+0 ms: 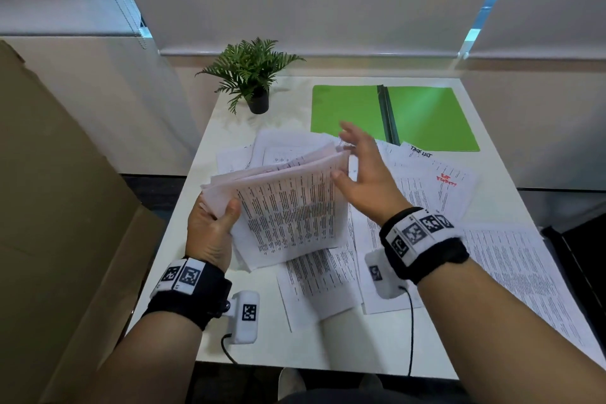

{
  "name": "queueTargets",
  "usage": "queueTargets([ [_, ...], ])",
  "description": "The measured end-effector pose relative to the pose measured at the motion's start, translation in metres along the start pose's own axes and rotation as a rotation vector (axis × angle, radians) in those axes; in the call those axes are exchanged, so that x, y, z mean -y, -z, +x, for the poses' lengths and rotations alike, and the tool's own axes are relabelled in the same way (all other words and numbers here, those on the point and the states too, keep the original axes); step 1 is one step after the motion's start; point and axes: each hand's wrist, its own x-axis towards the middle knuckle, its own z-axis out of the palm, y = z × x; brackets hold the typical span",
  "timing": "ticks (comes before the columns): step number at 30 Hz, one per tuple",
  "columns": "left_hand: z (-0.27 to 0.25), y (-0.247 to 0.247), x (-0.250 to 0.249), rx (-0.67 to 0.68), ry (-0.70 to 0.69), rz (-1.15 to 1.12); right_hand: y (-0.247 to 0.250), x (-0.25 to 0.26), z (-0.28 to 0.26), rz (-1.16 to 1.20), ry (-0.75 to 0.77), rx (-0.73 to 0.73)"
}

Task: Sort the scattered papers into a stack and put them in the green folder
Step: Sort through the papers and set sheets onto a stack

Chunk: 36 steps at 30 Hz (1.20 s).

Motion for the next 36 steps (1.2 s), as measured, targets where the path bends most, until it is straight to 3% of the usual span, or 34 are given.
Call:
queueTargets([
  [2,0.0,-0.003,-0.001,0.011,-0.007,-0.021,-0.006,-0.006,-0.004,0.482,-0.245,0.104],
  [4,0.002,-0.01,-0.004,0.032,-0.019,-0.043,-0.017,-0.014,-0.007,0.612,-0.33,0.124],
  [8,0.002,-0.019,-0.012,0.01,-0.074,-0.023,-0.026,-0.022,-0.014,0.625,-0.31,-0.103],
  [13,-0.007,-0.025,-0.013,0.002,-0.156,0.02,-0.024,-0.024,-0.019,0.738,-0.143,-0.041],
  [21,0.006,-0.029,-0.021,-0.089,-0.259,0.087,-0.024,-0.007,0.001,0.714,-0.093,-0.195],
  [25,0.012,-0.022,-0.02,-0.123,-0.227,-0.027,-0.022,-0.01,0.001,0.878,-0.121,-0.249],
  [30,0.004,-0.016,-0.01,-0.042,-0.176,0.036,-0.024,-0.019,-0.008,0.896,-0.126,-0.128],
  [33,-0.002,-0.013,0.008,0.006,-0.075,0.124,-0.033,-0.024,-0.013,0.914,-0.16,-0.082],
  [36,-0.005,-0.02,0.016,-0.113,0.025,0.152,-0.039,-0.024,-0.012,0.896,-0.24,-0.102],
])
